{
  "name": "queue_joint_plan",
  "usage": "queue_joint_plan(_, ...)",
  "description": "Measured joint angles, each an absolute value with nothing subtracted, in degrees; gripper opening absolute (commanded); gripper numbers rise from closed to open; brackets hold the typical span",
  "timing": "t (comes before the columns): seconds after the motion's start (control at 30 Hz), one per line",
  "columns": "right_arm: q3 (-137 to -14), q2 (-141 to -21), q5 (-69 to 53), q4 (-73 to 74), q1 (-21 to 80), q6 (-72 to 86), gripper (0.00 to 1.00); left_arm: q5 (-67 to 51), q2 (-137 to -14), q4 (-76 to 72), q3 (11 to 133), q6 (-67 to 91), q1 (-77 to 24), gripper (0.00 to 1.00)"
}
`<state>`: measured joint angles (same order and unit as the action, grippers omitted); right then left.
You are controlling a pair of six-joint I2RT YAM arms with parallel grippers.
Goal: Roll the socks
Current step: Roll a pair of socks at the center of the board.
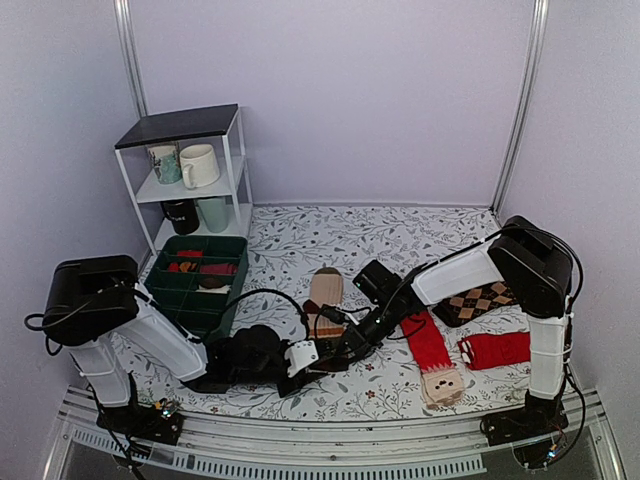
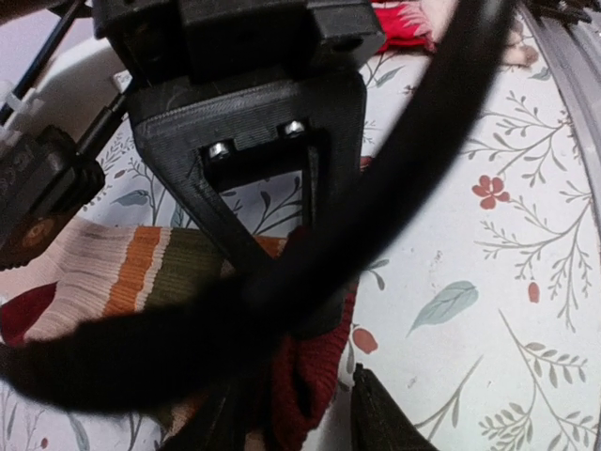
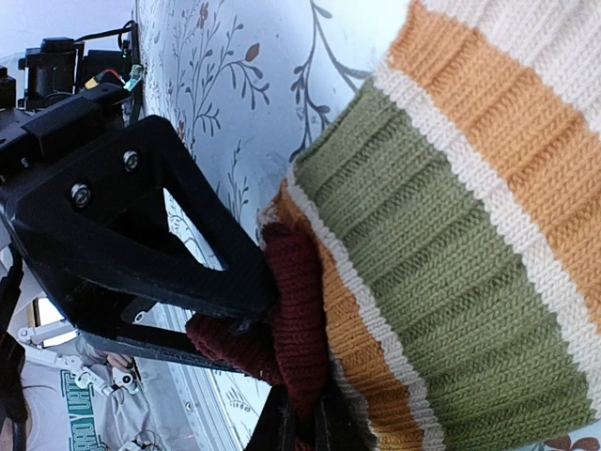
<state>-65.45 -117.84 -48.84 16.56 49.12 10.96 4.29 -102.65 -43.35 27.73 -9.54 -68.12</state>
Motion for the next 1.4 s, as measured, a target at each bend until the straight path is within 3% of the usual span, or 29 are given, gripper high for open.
queue_joint_plan(0.3, -65.5, -117.8, -48.9, 16.6, 49.1, 11.0, 0.01, 4.5, -101.6, -43.5, 27.1, -9.4, -68.1, 0.43)
queue_joint_plan(0.9, -65.5, -118.0, -49.5, 16.6, 49.1, 11.2, 0.01, 3.0, -101.7, -42.7, 28.0, -9.4, -68.1, 0.41)
queue_joint_plan(1.0, -65.4, -118.1, -49.6, 16.5, 49.1, 11.2, 0.01, 3.1, -102.5, -42.2, 28.6, -9.5, -68.1, 0.32)
queue_joint_plan(1.13, -65.3, -118.1, -49.7, 16.5, 49.1, 11.3, 0.01, 3.3, -103.0, -42.1, 29.2, -9.5, -67.9, 0.03)
queue_joint_plan(1.23, -65.3, -118.1, -49.8, 16.5, 49.1, 11.6, 0.05, 3.0, -103.0, -42.1, 29.3, -9.9, -67.8, 0.0)
queue_joint_plan(1.4, -65.3, -118.0, -50.4, 16.3, 49.1, 12.3, 0.2, 2.1, -102.1, -40.4, 29.3, -8.2, -67.7, 0.0)
